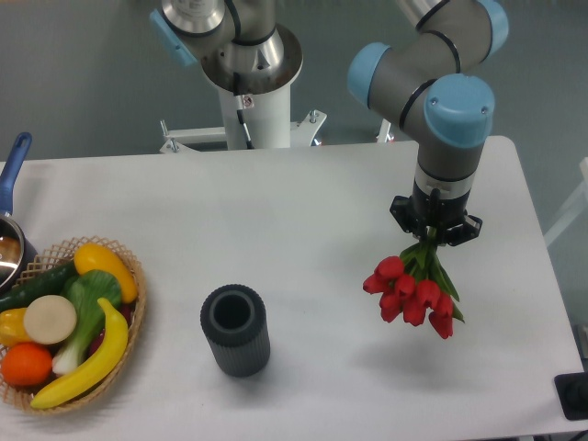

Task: Insert the flowers into the vase
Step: 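Lower the held red tulip bunch slightly with the gripper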

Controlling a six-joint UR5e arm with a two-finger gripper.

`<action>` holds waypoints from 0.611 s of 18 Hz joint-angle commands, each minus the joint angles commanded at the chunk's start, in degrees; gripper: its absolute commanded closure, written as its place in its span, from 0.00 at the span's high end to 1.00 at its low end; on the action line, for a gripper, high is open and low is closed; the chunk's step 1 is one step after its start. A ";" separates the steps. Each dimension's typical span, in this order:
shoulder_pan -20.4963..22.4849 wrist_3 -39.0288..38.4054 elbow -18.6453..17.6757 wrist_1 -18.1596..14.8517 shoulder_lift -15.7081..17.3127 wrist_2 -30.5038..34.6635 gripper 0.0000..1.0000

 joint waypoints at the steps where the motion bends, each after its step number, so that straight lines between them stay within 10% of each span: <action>1: 0.00 0.00 0.09 0.00 0.00 0.00 0.00; 11: 0.26 -0.79 5.35 0.70 -0.26 -13.25 0.00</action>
